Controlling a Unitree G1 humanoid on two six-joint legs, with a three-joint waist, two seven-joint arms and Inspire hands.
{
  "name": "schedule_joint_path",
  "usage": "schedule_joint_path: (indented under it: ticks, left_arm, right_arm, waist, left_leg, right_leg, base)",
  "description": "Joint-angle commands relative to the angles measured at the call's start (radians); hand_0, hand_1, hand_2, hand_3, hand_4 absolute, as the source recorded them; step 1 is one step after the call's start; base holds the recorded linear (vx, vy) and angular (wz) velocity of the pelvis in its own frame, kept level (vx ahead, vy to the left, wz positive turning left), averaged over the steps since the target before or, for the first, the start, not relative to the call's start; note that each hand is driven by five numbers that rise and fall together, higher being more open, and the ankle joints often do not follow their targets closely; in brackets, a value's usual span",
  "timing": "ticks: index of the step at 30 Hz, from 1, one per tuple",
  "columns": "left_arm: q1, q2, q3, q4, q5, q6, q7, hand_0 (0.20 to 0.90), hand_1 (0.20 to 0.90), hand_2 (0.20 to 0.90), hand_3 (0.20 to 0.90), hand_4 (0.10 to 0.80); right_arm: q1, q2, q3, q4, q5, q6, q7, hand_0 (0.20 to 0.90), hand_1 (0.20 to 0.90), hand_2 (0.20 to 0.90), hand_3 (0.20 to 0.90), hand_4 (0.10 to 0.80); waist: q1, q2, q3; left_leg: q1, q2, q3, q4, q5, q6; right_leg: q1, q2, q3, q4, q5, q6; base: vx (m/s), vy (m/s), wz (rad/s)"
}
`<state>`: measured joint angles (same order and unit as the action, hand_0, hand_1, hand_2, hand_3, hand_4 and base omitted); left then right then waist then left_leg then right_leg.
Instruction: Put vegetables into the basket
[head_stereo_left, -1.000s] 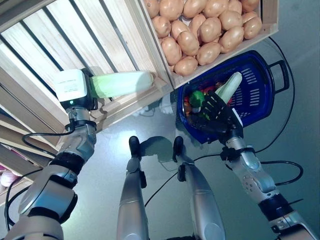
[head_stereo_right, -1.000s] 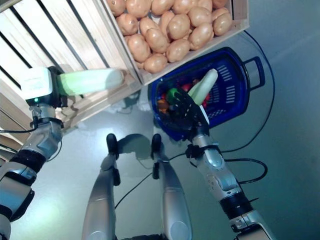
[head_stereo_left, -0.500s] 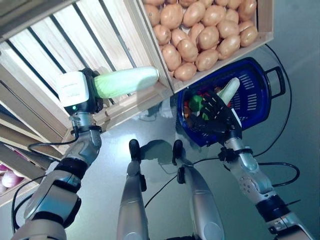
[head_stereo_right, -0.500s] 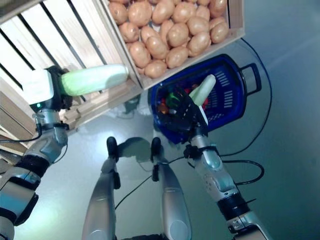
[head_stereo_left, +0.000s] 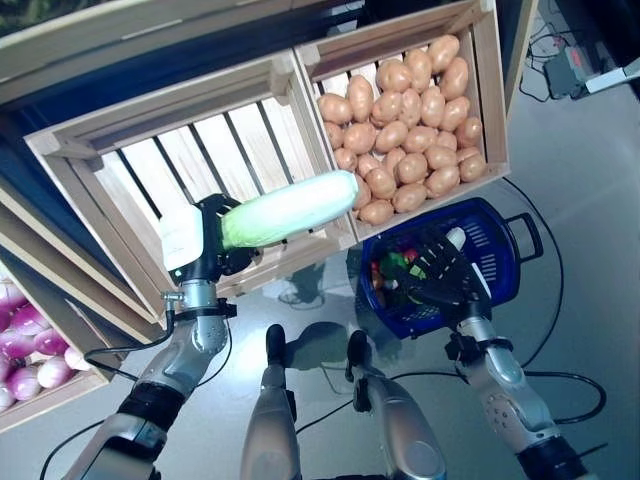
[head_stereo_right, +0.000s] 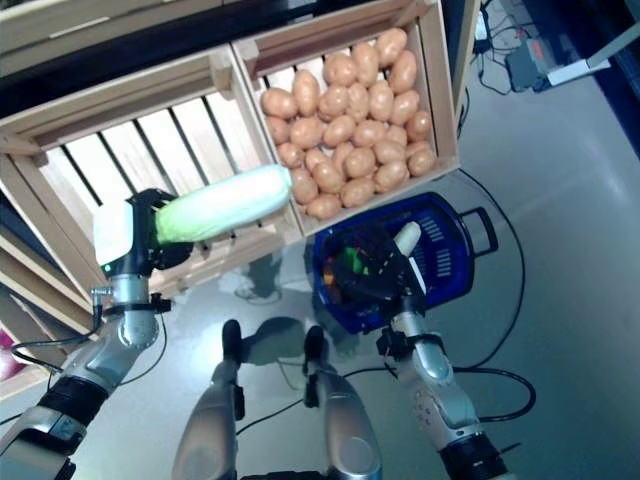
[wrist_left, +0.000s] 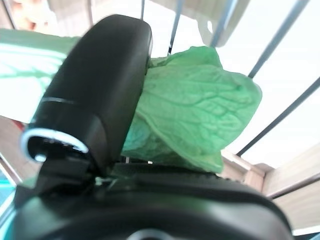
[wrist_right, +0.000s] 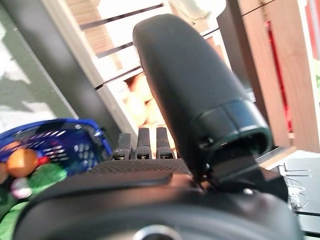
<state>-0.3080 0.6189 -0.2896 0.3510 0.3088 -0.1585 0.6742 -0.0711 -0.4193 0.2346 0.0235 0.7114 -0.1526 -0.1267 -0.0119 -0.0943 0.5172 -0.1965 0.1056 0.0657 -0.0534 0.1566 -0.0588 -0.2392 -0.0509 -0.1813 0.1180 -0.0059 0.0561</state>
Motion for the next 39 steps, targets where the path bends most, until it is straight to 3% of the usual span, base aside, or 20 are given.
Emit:
schedule_joint_path:
  ticks: [1, 3, 15, 27, 39]
  left_arm:
    - [-0.019, -0.046, 0.078, -0.115, -0.081, -0.121, -0.084, 0.3, 0.3, 0.3, 0.3, 0.4]
    - [0.018, -0.066, 0.068, -0.149, -0.192, -0.097, -0.218, 0.3, 0.3, 0.3, 0.3, 0.4]
    - [0.062, -0.131, -0.034, -0.113, -0.361, 0.02, -0.491, 0.3, 0.3, 0.3, 0.3, 0.4]
    - [0.071, -0.147, -0.077, -0.11, -0.378, 0.088, -0.578, 0.3, 0.3, 0.3, 0.3, 0.4]
    - [0.081, -0.148, -0.083, -0.123, -0.405, 0.098, -0.579, 0.3, 0.3, 0.3, 0.3, 0.4]
  right_arm:
    - [0.003, -0.033, -0.075, -0.163, -0.014, -0.114, 0.086, 0.9, 0.9, 0.9, 0.9, 0.8]
    - [0.009, -0.032, -0.074, -0.183, 0.014, -0.094, 0.12, 0.9, 0.9, 0.9, 0.9, 0.8]
    - [-0.051, 0.006, 0.015, -0.233, 0.139, -0.044, 0.232, 0.9, 0.9, 0.9, 0.9, 0.8]
    - [-0.085, 0.062, 0.071, -0.235, 0.224, 0.04, 0.242, 0.9, 0.9, 0.9, 0.9, 0.8]
    - [-0.101, 0.116, 0.115, -0.158, 0.332, 0.041, 0.222, 0.9, 0.9, 0.9, 0.9, 0.8]
  waist:
    - [-0.006, 0.013, -0.114]
    - [0.0, 0.024, -0.15]
    - [0.021, 0.055, -0.294]
    - [0.032, 0.062, -0.361]
    - [0.042, 0.062, -0.383]
  left_leg:
    - [0.041, -0.028, 0.0, 0.012, -0.075, -0.038]
    - [0.071, -0.033, -0.003, 0.001, -0.078, -0.033]
    - [0.198, -0.045, -0.014, -0.034, -0.113, -0.017]
    - [0.245, -0.053, -0.019, -0.034, -0.15, -0.003]
    - [0.261, -0.051, -0.022, -0.034, -0.158, 0.0]
  right_leg:
    - [0.128, -0.049, -0.01, -0.105, 0.03, 0.058]
    - [0.163, -0.05, -0.017, -0.119, 0.033, 0.056]
    - [0.288, -0.071, -0.047, -0.189, 0.061, 0.066]
    - [0.324, -0.076, -0.039, -0.205, 0.059, 0.071]
    - [0.334, -0.078, -0.038, -0.205, 0.055, 0.072]
  base:
    - [0.127, 0.028, 0.11]
    - [0.128, 0.022, 0.13]
    - [0.132, 0.014, 0.05]
    - [0.051, 0.005, -0.01]
    - [0.003, -0.001, 0.0]
